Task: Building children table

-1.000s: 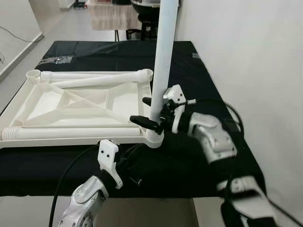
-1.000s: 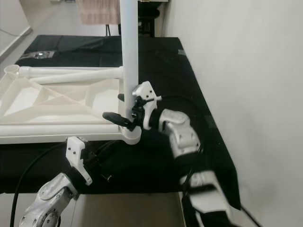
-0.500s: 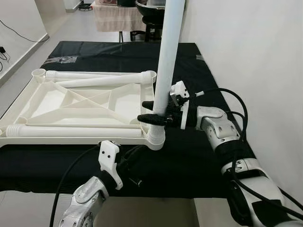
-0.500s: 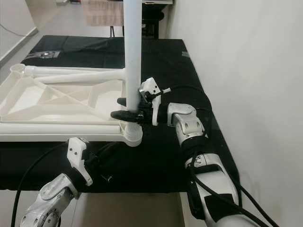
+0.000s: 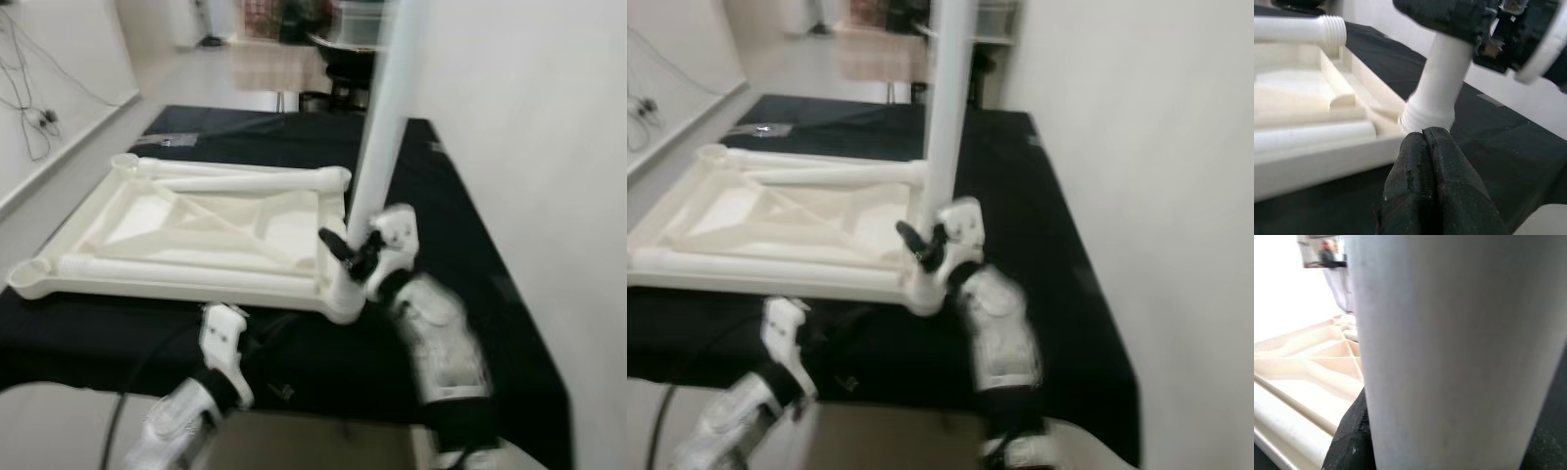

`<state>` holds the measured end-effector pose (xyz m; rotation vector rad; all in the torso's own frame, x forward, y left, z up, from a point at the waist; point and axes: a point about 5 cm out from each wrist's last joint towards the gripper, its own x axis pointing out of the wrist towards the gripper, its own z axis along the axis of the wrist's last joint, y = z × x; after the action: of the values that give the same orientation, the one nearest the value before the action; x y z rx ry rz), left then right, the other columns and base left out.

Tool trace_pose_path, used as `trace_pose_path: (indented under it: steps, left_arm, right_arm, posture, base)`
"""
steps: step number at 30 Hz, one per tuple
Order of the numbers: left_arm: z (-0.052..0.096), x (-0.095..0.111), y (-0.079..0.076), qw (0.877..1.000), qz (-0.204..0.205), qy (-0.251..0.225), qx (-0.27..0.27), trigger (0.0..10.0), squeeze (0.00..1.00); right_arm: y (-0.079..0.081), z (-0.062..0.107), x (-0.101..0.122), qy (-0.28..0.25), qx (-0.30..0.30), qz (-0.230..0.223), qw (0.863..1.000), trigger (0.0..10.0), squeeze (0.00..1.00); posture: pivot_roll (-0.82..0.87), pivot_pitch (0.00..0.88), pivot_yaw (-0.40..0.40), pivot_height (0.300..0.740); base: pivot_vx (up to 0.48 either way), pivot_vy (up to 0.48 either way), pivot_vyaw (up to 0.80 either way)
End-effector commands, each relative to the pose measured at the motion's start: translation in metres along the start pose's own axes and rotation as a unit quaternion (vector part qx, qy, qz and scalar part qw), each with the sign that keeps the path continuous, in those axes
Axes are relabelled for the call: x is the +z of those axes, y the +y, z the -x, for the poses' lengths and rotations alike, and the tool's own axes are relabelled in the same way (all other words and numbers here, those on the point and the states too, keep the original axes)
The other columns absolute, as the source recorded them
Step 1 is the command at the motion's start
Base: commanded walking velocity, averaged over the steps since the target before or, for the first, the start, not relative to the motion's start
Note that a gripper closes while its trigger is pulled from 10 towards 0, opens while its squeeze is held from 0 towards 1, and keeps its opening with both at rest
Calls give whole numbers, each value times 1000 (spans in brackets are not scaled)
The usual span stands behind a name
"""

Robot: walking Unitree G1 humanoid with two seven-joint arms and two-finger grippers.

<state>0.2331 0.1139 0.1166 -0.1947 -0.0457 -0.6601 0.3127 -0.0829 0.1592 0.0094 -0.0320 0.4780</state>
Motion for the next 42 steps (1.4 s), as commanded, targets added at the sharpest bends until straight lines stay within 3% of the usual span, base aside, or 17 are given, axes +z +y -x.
trace_pose_path:
  steps: [1, 4, 5, 7, 8, 11, 15, 16, 18, 19, 21, 22, 26, 27, 35, 39, 42]
  left_arm:
    - [-1, -2, 0, 1000, 8, 3, -4, 10000, 0]
    - [-3, -1, 1, 1000, 5, 1, 0, 10000, 0]
    - [-3, -1, 1, 1000, 4, -1, 5, 10000, 0]
    - [-3, -1, 2, 1000, 4, -2, 7, 10000, 0]
    - [-4, -1, 2, 1000, 4, -2, 7, 10000, 0]
    - [-5, -1, 2, 1000, 5, -2, 6, 10000, 0]
    - [-6, -2, 1, 1000, 8, -1, 2, 10000, 0]
    - [-6, -2, 1, 1000, 9, 0, 0, 10000, 0]
    - [-6, -2, 1, 1000, 9, 0, 0, 10000, 0]
    - [-7, -2, 1, 1000, 10, 0, 0, 10000, 0]
    - [-7, -2, 1, 1000, 10, 0, 0, 10000, 0]
    - [-7, -3, 1, 1000, 9, 1, 0, 10000, 0]
    - [-8, -3, 1, 1000, 8, 2, 1, 10000, 0]
    - [-8, -4, 1, 1000, 8, 2, 1, 10000, 0]
    - [-7, -4, 0, 1000, 6, 2, 3, 10000, 0]
    - [-7, -4, -2, 1000, 8, 1, 2, 10000, 0]
    - [-6, -3, -2, 1000, 9, 0, 2, 10000, 0]
  right_arm:
    - [0, 3, -28, 76, -6, -13, 997, 0, 0]
    - [-11, -8, -14, 60, -12, -8, 998, 0, 0]
    - [-15, -12, -10, 55, 1, -12, 998, 10000, 0]
    - [-18, -14, -6, 51, 9, -15, 999, 10000, 0]
    - [-21, -18, -3, 50, 34, -19, 998, 10000, 937]
    - [-22, -19, 1, 49, 61, -20, 997, 10000, 1000]
    - [-25, -25, 20, 19, 142, 8, 990, 10000, 1000]
    - [-27, -28, 28, 9, 186, 15, 982, 10000, 906]
    - [-27, -28, 28, 9, 186, 15, 982, 10000, 906]
    - [-28, -28, 32, 9, 262, 12, 965, 10000, 0]
    - [-28, -28, 32, 9, 262, 12, 965, 10000, 0]
    - [-32, -31, 33, 19, 318, 4, 948, 10000, 0]
    - [-37, -36, 36, 32, 377, -13, 926, 10000, 0]
    - [-37, -38, 38, 32, 390, -25, 920, 0, 0]
    - [-38, -41, 40, 35, 414, -55, 908, 0, 0]
    - [-47, -36, 35, 27, 383, -17, 923, 0, 0]
    - [-53, -35, 36, 5, 326, -17, 945, 0, 0]
  posture:
    - [69, 61, -67, 740]
    - [67, 57, -67, 740]
    - [65, 53, -68, 740]
    - [66, 52, -68, 740]
    - [68, 50, -68, 740]
    - [68, 50, -68, 740]
    - [62, 44, -66, 740]
    - [63, 37, -66, 740]
    - [63, 37, -66, 740]
    - [73, 32, -69, 740]
    - [73, 32, -69, 740]
    - [78, 33, -71, 740]
    - [82, 31, -72, 740]
    - [87, 29, -75, 740]
    - [91, 36, -75, 740]
    - [85, 43, -75, 740]
    - [83, 58, -76, 740]
  base:
    - [0, 0, 0]
    - [0, 0, 0]
    - [0, 0, 0]
    - [0, 0, 0]
    - [0, 0, 0]
    - [0, 0, 0]
    - [0, 0, 0]
    - [0, 0, 0]
    - [0, 0, 0]
    - [0, 0, 0]
    - [0, 0, 0]
    - [0, 0, 0]
    - [0, 0, 0]
    - [0, 0, 0]
    - [0, 0, 0]
    - [0, 0, 0]
    - [0, 0, 0]
